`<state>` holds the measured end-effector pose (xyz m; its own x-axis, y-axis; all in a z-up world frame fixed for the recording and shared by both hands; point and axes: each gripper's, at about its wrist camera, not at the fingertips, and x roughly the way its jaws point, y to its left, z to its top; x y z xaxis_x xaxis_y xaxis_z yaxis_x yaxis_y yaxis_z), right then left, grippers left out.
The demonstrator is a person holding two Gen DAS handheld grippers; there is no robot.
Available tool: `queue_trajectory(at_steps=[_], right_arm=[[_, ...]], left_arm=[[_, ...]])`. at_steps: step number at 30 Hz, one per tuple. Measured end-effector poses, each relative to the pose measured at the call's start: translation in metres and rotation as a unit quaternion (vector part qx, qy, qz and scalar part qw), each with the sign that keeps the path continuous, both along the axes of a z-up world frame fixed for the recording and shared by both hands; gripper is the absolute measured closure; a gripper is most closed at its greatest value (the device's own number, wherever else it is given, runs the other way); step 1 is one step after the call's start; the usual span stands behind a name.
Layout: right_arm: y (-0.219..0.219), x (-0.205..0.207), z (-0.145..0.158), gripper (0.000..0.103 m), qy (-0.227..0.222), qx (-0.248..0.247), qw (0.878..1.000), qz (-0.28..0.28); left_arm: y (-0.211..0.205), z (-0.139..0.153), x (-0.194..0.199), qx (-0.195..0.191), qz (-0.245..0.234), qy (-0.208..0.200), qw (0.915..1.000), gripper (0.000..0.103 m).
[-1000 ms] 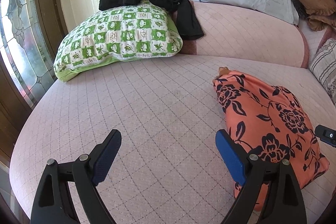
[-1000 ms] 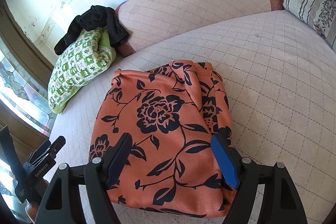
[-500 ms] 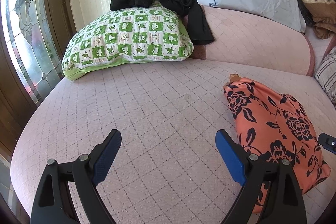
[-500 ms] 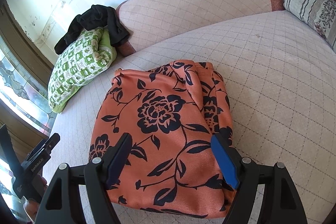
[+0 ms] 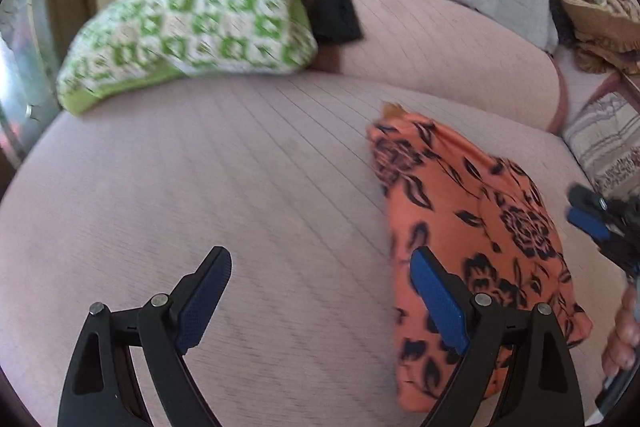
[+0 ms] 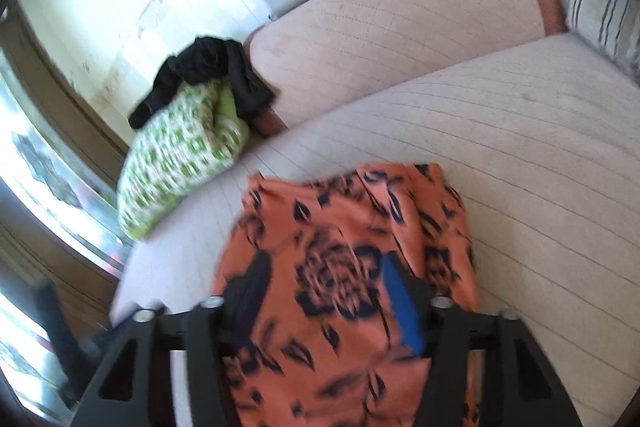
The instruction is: Fold small clothes
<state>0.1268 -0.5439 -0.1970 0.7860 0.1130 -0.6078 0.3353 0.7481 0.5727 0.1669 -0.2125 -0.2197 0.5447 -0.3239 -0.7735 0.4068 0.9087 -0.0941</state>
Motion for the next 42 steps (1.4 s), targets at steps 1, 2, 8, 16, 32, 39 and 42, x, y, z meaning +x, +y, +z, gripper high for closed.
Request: queue_trajectory(at_steps=[1, 2, 8, 16, 32, 39, 42], right_arm=[[-0.007, 0.004, -0.004, 0.057, 0.000, 0.023, 1.000, -0.003], [-0.010, 0.007, -0.008, 0.057, 0.002, 0.039, 0.999, -0.006], [-0.023, 0.025, -0.059, 0.069, 0.096, 0.089, 0.991, -0.023], [-0.046, -0.012, -0.029, 0.032, 0.061, 0.092, 0.992, -0.054], [-0.059, -0.031, -0.033, 0.032, 0.046, 0.103, 0.992, -0.050], [-0.072, -0.035, -0.047, 0.032, 0.044, 0.137, 0.988, -0.049], [-0.075, -0.036, -0.053, 0.032, 0.047, 0.150, 0.987, -0.044]], left_arm=[[-0.009, -0.004, -0.002, 0.008, -0.012, 0.002, 0.9999, 0.012], [-0.015, -0.008, -0.004, 0.016, -0.024, 0.002, 0.9996, 0.012], [-0.036, -0.026, -0.012, 0.055, -0.057, 0.004, 0.9968, 0.012], [-0.019, -0.015, -0.010, -0.010, -0.074, 0.038, 0.9965, 0.012], [-0.024, -0.026, -0.006, -0.090, -0.131, 0.120, 0.9799, 0.012], [-0.020, -0.030, 0.011, -0.144, -0.152, 0.171, 0.9628, 0.012], [-0.024, -0.028, 0.020, -0.154, -0.162, 0.167, 0.9602, 0.012]])
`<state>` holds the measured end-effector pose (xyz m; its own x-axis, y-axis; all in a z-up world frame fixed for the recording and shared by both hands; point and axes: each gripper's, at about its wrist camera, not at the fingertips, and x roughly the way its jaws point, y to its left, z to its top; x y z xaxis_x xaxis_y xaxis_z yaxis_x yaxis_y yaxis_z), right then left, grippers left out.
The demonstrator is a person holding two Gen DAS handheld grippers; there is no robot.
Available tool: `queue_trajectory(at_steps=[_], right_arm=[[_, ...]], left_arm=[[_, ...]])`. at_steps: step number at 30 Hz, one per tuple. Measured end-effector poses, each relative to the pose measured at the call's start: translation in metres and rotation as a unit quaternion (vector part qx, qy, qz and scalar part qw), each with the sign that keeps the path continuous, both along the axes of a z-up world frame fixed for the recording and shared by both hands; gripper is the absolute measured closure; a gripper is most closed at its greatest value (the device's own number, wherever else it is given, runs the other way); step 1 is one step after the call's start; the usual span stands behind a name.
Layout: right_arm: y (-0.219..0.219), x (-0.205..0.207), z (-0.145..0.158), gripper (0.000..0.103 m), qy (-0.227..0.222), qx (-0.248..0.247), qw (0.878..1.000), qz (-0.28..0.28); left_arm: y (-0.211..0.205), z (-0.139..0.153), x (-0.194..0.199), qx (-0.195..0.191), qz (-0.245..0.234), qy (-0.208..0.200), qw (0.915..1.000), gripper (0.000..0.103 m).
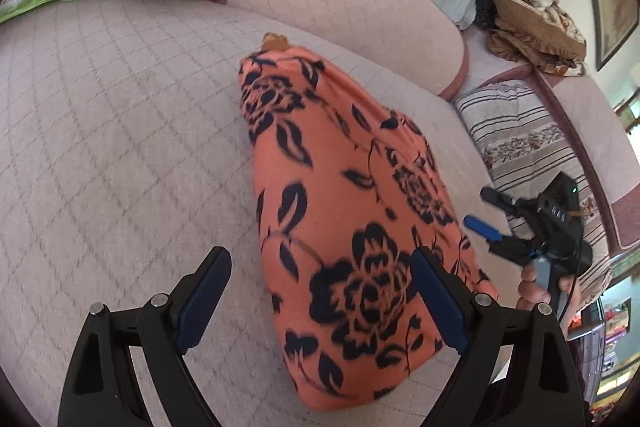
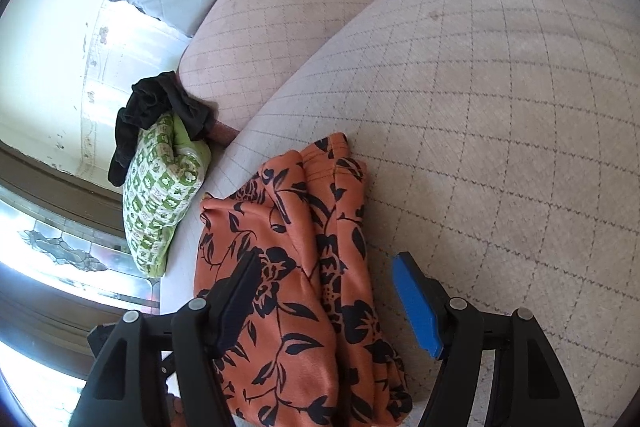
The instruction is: Fold small clothes
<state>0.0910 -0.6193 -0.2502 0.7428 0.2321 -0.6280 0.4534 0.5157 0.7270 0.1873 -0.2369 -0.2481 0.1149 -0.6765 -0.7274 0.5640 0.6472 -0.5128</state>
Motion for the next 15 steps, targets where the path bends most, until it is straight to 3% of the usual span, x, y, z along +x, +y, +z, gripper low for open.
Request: queue_trajectory(at_steps=[3, 8, 11, 15], right_arm=[[-0.002, -0.001, -0.004, 0.029, 0.000, 0.004, 1.000, 0.006], [-0.002, 0.003, -0.008, 0.021, -0.002, -0.006, 1.000, 0.026], [-0.002, 0.008, -0.017, 0.021, -0.001, 0.010, 0.999, 0.037], [0.000, 0.018, -0.031, 0.020, 0.007, 0.037, 0.998, 0.053]], left_arm=[[-0.008, -0.008, 0.012, 0.008, 0.002, 0.006, 0.9999, 0.012], [-0.017, -0.023, 0.020, 0.000, -0.012, 0.059, 0.9982, 0.012], [-0.021, -0.027, 0.021, 0.003, -0.015, 0.063, 0.9979, 0.012], [-0.025, -0.036, 0.022, -0.014, -0.024, 0.106, 0.9939, 0.012]])
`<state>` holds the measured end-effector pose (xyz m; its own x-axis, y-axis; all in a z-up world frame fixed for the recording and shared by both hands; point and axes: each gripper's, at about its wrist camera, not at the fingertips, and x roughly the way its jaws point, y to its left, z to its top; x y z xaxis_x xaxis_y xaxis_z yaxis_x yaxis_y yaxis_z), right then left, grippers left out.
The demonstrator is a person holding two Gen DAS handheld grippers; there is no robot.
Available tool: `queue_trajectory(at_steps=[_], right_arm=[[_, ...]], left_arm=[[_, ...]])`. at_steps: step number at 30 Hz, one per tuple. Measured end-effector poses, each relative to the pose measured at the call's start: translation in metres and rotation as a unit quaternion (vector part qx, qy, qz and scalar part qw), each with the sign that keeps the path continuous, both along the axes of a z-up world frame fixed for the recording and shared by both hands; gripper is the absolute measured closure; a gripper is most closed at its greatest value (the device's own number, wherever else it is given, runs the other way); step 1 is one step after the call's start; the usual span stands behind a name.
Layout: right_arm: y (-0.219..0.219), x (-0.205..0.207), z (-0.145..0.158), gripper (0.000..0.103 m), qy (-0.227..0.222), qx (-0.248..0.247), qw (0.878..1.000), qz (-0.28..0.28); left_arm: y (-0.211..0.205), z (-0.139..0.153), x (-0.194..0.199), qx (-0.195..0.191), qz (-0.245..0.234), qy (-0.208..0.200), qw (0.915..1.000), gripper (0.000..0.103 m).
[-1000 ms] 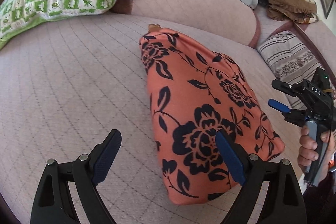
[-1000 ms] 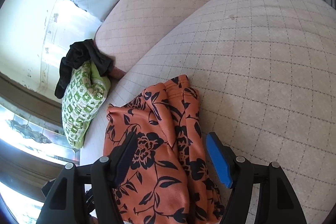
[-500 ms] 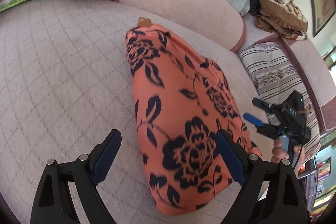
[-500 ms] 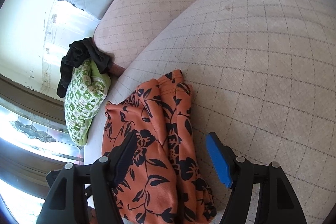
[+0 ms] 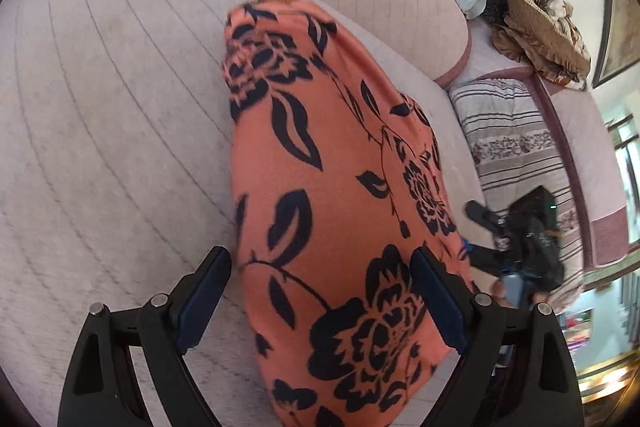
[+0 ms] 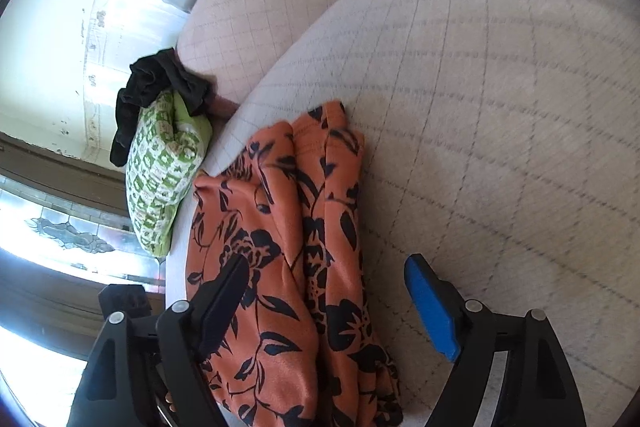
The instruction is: Fold small clothes
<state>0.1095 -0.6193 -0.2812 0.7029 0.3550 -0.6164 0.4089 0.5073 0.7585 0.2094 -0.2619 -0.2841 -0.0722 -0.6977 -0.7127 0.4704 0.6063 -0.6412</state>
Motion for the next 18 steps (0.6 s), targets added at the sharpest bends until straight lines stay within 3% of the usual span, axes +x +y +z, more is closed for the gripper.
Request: queue_trajectory(at_steps=[3, 8, 18], right_arm=[[0.003, 0.004, -0.013, 0.020, 0.006, 0.019, 1.000, 0.008], [0.002, 0.002, -0.018, 0.016, -0.024, 0.037, 0.999, 0.003], [0.030, 0.015, -0.013, 0.016, -0.059, 0.020, 0.997, 0.044]], left_arm=[[-0.003, 0.001, -0.004, 0.004, -0.004, -0.009, 0.9999, 0.012], [-0.014, 0.000, -0.011, 0.007, -0.010, -0.016, 0.9998, 0.012], [-0.017, -0.001, -0.014, 0.004, -0.004, -0.022, 0.9997, 0.013]])
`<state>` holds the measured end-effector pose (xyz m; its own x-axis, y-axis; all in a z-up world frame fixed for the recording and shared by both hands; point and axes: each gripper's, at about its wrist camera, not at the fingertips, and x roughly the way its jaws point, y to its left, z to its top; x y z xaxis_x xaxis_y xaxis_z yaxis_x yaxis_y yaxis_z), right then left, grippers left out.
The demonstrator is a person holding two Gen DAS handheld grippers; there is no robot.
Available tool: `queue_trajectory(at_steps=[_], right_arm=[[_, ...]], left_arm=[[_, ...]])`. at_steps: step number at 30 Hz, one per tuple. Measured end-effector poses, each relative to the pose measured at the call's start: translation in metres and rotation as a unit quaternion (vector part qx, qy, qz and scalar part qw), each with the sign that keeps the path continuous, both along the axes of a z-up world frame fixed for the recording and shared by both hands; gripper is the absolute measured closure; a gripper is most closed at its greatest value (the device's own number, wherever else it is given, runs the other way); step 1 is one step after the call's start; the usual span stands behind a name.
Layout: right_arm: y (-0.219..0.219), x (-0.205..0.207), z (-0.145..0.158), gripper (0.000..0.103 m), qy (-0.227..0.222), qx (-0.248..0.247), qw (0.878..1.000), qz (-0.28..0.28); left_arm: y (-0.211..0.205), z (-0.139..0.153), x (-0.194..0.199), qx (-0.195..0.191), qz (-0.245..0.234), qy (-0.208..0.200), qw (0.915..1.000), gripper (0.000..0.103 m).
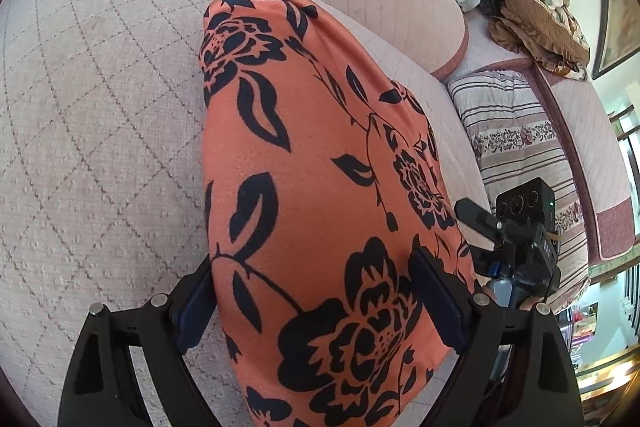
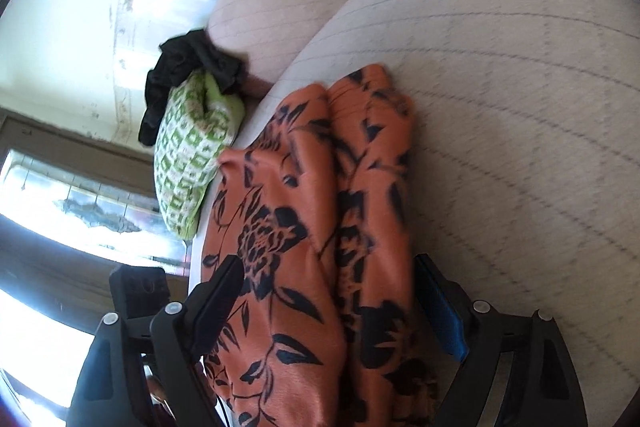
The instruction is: Fold small clothes
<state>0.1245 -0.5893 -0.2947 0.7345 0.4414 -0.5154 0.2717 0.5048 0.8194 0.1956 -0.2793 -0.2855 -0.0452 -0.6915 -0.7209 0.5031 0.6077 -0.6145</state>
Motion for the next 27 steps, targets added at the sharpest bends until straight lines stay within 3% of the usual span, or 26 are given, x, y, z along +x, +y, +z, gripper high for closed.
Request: queue_trajectory(at_steps=[4, 9, 12, 15, 20, 27], right_arm=[[0.017, 0.005, 0.002, 0.019, 0.001, -0.022, 1.000, 0.009], [0.025, 0.007, 0.004, 0.042, 0.021, -0.046, 0.999, 0.004], [0.032, 0.007, 0.011, 0.050, 0.026, -0.076, 0.997, 0.006], [0.041, 0.006, 0.024, 0.055, 0.022, -0.115, 0.993, 0.004], [0.057, 0.004, 0.045, 0.059, 0.002, -0.172, 0.985, 0.000], [0.076, -0.005, 0.067, 0.059, -0.041, -0.197, 0.980, 0.000]], left_arm=[[-0.005, 0.000, -0.001, 0.002, 0.006, -0.010, 0.9999, 0.016], [-0.010, 0.002, -0.004, 0.018, 0.012, -0.033, 0.9992, 0.039], [-0.010, 0.009, -0.007, 0.020, 0.013, -0.051, 0.9984, 0.052], [-0.012, 0.017, -0.011, 0.025, 0.009, -0.070, 0.9972, 0.058], [-0.011, 0.030, -0.014, 0.026, 0.011, -0.092, 0.9954, 0.061], [0.012, 0.064, -0.021, 0.015, 0.025, -0.122, 0.9921, 0.061]])
